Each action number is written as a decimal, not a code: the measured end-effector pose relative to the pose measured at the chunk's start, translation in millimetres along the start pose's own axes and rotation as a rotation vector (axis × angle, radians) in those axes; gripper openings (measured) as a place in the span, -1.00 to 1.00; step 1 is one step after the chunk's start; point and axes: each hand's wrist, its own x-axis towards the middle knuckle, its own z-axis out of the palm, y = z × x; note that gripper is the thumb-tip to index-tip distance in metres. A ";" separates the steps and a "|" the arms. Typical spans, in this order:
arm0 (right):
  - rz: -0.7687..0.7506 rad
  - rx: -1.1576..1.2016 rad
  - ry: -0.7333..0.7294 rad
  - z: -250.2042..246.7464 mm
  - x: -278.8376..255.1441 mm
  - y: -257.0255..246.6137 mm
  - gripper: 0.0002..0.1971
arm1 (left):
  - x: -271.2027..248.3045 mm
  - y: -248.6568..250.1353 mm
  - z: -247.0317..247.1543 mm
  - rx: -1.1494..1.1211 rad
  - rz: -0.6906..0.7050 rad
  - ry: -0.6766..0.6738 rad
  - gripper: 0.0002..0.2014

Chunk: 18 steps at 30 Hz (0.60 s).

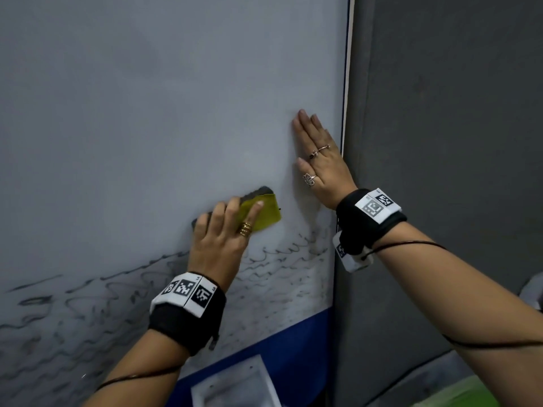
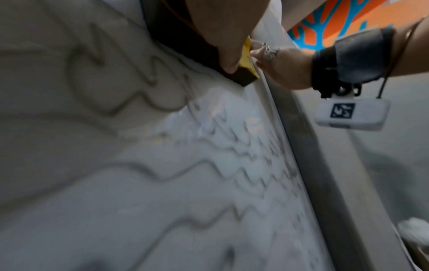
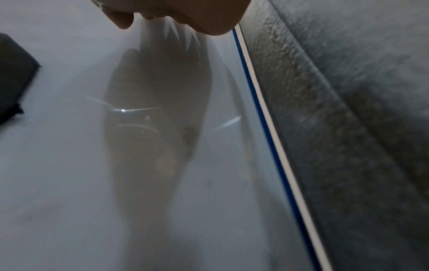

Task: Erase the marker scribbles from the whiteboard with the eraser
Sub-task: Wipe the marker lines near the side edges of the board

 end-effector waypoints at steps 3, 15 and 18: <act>0.100 0.050 0.031 9.0 -1.2 -14.7 -0.34 | -21.4 -5.3 -2.2 -0.041 0.230 -0.058 -0.43; 0.220 0.077 0.076 22.6 0.3 -34.9 -0.29 | -46.3 -37.8 -24.7 0.015 0.252 -0.131 -0.44; 0.222 0.073 0.065 21.2 0.6 -34.5 -0.30 | -39.5 -49.7 -26.4 0.027 0.299 -0.124 -0.47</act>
